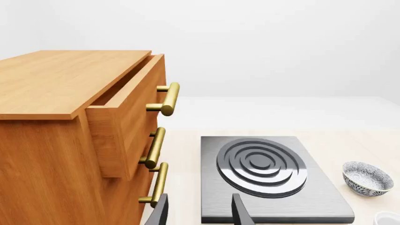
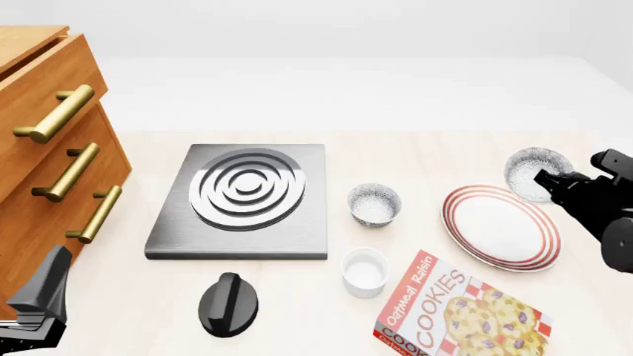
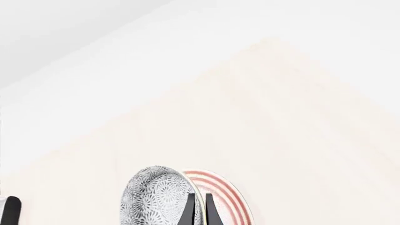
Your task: Pick the akita bowl next to the plate and place it on the plate.
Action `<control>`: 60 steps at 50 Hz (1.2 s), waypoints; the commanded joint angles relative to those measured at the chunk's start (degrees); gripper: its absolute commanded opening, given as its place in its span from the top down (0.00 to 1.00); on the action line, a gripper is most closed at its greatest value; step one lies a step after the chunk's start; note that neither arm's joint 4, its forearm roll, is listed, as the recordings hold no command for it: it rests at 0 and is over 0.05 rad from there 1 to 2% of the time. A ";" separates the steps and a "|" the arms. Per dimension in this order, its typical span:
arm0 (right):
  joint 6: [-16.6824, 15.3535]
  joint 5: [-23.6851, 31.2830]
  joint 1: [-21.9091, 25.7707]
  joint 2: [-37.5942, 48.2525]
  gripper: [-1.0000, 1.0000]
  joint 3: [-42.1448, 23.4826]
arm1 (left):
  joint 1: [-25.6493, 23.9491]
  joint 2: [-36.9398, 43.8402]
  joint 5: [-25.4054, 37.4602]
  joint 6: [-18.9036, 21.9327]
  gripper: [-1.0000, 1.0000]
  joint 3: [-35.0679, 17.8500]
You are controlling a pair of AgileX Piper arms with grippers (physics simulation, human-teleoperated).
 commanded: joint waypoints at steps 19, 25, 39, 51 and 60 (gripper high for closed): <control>0.17 -3.24 2.18 2.37 1.00 2.14 | 0.00 0.00 0.00 0.00 0.00 0.00; 0.12 -3.86 2.69 2.90 1.00 2.58 | 0.00 0.00 0.00 0.00 0.00 0.00; -0.08 -4.87 3.46 4.44 1.00 2.92 | 0.00 0.00 0.00 0.00 0.00 0.00; -0.32 -5.59 3.78 6.03 1.00 2.78 | 0.00 0.00 0.00 0.00 0.00 0.00; -0.72 -6.30 3.82 7.02 1.00 3.16 | 0.00 0.00 0.00 0.00 0.00 0.00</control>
